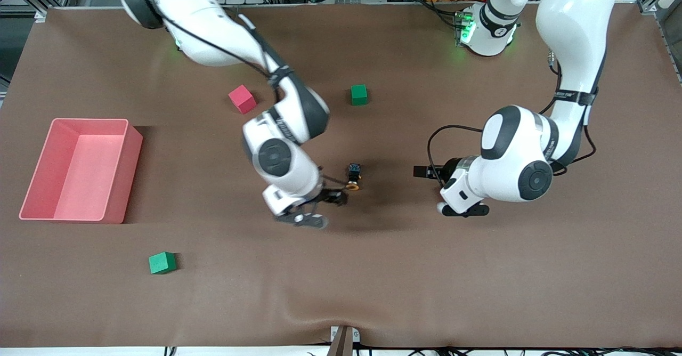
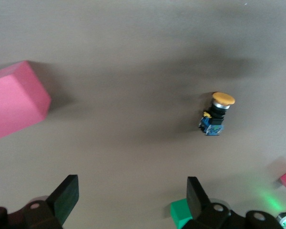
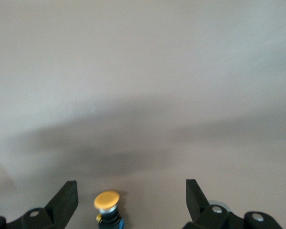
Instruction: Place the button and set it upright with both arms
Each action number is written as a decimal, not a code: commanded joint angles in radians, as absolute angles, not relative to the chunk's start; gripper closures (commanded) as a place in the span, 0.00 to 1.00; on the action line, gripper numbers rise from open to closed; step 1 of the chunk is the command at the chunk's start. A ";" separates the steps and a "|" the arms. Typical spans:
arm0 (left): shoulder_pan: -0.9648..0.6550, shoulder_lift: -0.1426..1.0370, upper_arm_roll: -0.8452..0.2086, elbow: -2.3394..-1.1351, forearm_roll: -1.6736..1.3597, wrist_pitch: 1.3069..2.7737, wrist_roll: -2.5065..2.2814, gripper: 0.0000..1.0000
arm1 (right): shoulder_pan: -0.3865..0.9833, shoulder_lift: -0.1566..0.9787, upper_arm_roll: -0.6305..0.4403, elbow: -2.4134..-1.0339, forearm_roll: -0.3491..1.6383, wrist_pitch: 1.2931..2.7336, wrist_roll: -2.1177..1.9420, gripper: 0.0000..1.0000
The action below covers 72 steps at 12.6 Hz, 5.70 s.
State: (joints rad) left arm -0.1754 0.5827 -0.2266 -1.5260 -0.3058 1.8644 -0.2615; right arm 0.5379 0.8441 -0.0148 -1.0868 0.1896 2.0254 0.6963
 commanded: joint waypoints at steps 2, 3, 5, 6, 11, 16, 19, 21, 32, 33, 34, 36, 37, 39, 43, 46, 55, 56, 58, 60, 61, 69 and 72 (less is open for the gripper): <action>-0.311 0.690 -0.216 -1.407 -0.316 1.960 -0.331 0.00 | 0.407 0.767 0.014 -1.103 0.189 1.999 0.692 0.00; -0.345 0.712 -0.210 -1.398 -0.313 2.001 -0.331 0.00 | 0.367 0.747 0.014 -1.103 0.195 1.965 0.674 0.00; -0.402 0.748 -0.209 -1.390 -0.311 2.074 -0.331 0.10 | 0.289 0.706 0.011 -1.103 0.195 1.889 0.558 0.00; -0.429 0.770 -0.201 -1.365 -0.305 2.083 -0.331 0.11 | 0.246 0.686 0.011 -1.103 0.195 1.876 0.490 0.00; -0.656 0.854 -0.012 -1.278 -0.307 2.071 -0.374 0.13 | 0.135 0.573 -0.006 -1.104 0.180 1.743 0.401 0.00; -0.680 0.890 -0.017 -1.261 -0.307 2.057 -0.358 0.14 | 0.129 0.300 -0.002 -1.277 0.041 1.658 0.380 0.00; -0.696 0.899 -0.011 -1.261 -0.305 2.031 -0.334 0.22 | 0.057 0.192 -0.002 -1.391 0.046 1.667 0.260 0.00; -0.704 0.902 -0.006 -1.261 -0.304 2.031 -0.327 0.22 | 0.043 0.117 -0.002 -1.462 0.045 1.663 0.249 0.00; -0.704 0.925 -0.008 -1.262 -0.270 2.029 -0.282 0.48 | -0.011 -0.018 -0.002 -1.534 0.029 1.480 0.179 0.00; -0.704 0.927 -0.008 -1.264 -0.268 2.029 -0.282 0.50 | -0.011 -0.021 -0.002 -1.539 0.029 1.483 0.181 0.00; -0.704 0.931 -0.008 -1.262 -0.268 2.029 -0.282 0.53 | -0.006 -0.040 -0.002 -1.570 0.029 1.499 0.193 0.00; -0.704 0.936 -0.008 -1.261 -0.268 2.029 -0.281 0.54 | -0.009 -0.099 -0.002 -1.661 0.031 1.560 0.195 0.00; -0.704 0.939 -0.006 -1.261 -0.268 2.029 -0.282 0.54 | -0.009 -0.106 -0.002 -1.672 0.031 1.559 0.195 0.00; -0.704 0.939 -0.008 -1.261 -0.270 2.029 -0.282 0.70 | -0.011 -0.104 -0.002 -1.664 0.031 1.554 0.183 0.00; -0.707 0.922 -0.005 -1.262 -0.264 2.029 -0.293 1.00 | -0.017 -0.094 -0.003 -1.625 0.028 1.520 0.103 0.00; -0.736 0.861 -0.005 -1.266 -0.220 2.029 -0.501 1.00 | -0.023 -0.074 -0.003 -1.577 0.025 1.522 0.104 0.00; -0.820 0.768 -0.008 -1.278 0.159 2.184 -1.059 1.00 | -0.008 -0.061 0.002 -1.565 -0.041 1.519 0.106 0.00; -0.839 0.782 -0.008 -1.279 0.222 2.213 -1.147 1.00 | -0.009 -0.061 0.002 -1.565 -0.040 1.519 0.106 0.00; -0.867 0.822 -0.011 -1.281 0.358 2.268 -1.318 1.00 | -0.009 -0.061 0.002 -1.563 -0.040 1.519 0.106 0.00; -0.917 0.871 -0.009 -1.284 0.518 2.284 -1.518 1.00 | -0.011 -0.057 0.002 -1.557 -0.037 1.520 0.104 0.00; -0.934 0.886 -0.011 -1.285 0.613 2.284 -1.604 1.00 | -0.011 -0.055 0.002 -1.555 -0.037 1.519 0.104 0.00; -0.979 0.942 -0.009 -1.322 0.964 2.272 -1.773 1.00 | -0.009 -0.055 0.002 -1.555 -0.028 1.520 0.107 0.00; -0.985 0.956 -0.008 -1.325 1.052 2.247 -1.799 1.00 | -0.011 -0.055 0.002 -1.555 -0.028 1.520 0.107 0.00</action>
State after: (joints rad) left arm -0.9704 0.9405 -0.0175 -1.3436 0.9826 2.2728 -1.7687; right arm -0.0020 -0.0685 -0.0060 -1.5817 -0.0209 1.5314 0.1122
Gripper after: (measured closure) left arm 0.573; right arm 0.000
